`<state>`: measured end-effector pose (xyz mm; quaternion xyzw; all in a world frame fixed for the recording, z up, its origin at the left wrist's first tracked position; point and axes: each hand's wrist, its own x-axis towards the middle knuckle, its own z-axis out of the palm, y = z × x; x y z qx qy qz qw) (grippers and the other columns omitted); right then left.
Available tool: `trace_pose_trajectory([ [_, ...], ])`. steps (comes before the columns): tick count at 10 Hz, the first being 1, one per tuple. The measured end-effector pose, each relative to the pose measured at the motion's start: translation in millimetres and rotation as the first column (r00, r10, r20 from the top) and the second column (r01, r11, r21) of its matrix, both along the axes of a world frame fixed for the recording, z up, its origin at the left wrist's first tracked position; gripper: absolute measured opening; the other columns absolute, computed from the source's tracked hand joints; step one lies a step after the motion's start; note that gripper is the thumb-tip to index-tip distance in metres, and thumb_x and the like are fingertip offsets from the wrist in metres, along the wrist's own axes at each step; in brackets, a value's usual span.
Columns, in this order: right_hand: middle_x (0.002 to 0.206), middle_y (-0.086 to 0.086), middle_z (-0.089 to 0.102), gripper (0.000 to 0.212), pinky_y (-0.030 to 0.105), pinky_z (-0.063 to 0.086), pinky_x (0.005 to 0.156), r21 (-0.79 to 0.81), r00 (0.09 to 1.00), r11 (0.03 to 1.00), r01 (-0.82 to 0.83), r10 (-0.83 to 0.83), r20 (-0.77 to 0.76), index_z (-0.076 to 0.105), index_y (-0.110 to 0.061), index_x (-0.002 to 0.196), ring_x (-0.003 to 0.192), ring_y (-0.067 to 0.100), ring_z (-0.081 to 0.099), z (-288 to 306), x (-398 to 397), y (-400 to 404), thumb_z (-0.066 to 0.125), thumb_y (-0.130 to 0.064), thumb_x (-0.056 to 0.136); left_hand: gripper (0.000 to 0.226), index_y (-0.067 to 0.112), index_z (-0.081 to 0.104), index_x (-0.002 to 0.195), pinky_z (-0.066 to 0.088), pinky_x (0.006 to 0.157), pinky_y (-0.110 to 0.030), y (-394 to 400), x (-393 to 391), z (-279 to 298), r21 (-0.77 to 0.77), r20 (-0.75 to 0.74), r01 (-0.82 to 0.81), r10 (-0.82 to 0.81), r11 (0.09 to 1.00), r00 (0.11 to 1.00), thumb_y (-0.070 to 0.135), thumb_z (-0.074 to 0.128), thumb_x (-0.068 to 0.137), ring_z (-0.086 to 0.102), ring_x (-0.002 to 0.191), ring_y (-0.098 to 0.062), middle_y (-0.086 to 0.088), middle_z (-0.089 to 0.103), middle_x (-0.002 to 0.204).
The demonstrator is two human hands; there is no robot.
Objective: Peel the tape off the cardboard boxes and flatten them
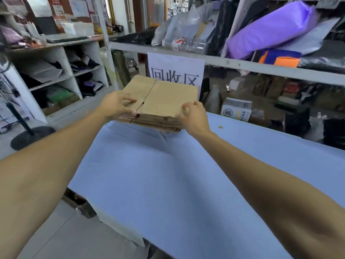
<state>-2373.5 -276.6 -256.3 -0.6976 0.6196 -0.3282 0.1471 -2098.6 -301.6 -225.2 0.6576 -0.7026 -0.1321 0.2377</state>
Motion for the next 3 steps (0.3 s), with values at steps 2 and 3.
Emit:
trace_pose_trajectory([
  [2,0.116,0.009,0.051,0.015,0.041,0.037,0.099,0.139,0.937,0.986,-0.097,0.138,-0.322,0.058,-0.013,0.106,0.123,0.039,0.043,-54,7,-40,0.058,-0.024,0.096,0.054,0.012,0.057,0.141,0.036,0.101,-0.034,-41,15,-58,0.138,0.152,0.059,-0.080,0.989,0.985,0.023,0.074,0.090,0.047,0.130,-0.034,-0.014,0.052,0.145],
  [3,0.116,0.005,0.044,0.029,0.042,0.040,0.098,0.159,0.923,0.979,-0.131,0.179,-0.339,0.054,-0.011,0.119,0.123,0.036,0.040,-47,3,-35,0.060,-0.026,0.094,0.053,0.014,0.057,0.136,0.040,0.101,-0.040,-34,11,-64,0.103,0.281,0.078,-0.104,0.992,0.954,0.038,0.069,0.090,0.049,0.122,-0.034,-0.011,0.057,0.136],
])
